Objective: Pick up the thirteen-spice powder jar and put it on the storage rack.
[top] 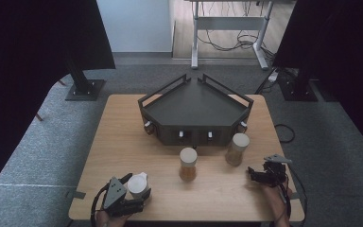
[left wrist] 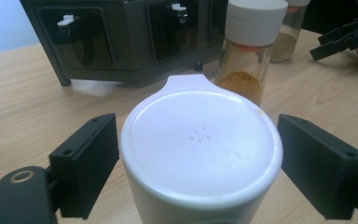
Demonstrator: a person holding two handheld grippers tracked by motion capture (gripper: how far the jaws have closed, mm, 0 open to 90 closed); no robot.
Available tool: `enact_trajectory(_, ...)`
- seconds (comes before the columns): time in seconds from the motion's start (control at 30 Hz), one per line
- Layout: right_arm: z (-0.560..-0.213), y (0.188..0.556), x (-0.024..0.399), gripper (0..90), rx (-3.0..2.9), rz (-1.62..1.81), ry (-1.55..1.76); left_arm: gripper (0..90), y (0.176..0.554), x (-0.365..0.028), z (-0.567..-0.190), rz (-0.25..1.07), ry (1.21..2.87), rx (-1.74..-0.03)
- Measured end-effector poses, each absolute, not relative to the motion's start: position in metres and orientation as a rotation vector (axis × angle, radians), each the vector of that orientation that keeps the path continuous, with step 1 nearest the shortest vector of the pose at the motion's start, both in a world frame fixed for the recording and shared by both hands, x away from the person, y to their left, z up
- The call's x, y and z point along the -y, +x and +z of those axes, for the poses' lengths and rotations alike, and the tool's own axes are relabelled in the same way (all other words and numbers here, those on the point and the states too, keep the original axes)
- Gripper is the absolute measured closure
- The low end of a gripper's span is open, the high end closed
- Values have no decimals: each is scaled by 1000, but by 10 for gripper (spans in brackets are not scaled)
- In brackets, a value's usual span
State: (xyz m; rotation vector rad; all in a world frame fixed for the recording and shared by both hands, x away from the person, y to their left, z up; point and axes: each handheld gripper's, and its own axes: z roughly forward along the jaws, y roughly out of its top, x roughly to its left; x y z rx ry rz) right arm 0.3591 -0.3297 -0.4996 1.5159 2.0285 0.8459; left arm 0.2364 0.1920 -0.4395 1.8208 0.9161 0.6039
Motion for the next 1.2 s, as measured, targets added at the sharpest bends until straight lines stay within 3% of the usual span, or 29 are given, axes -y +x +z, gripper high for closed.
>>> enact_trajectory(0.4, -500, 359, 330, 84, -2029, 846, 1515, 299, 236, -194, -443, 583, 1831, -937)
enact_trajectory(1.2, -500, 359, 330, 85, -2029, 845, 1515, 307, 247, -188, -431, 595, 1800, -964)
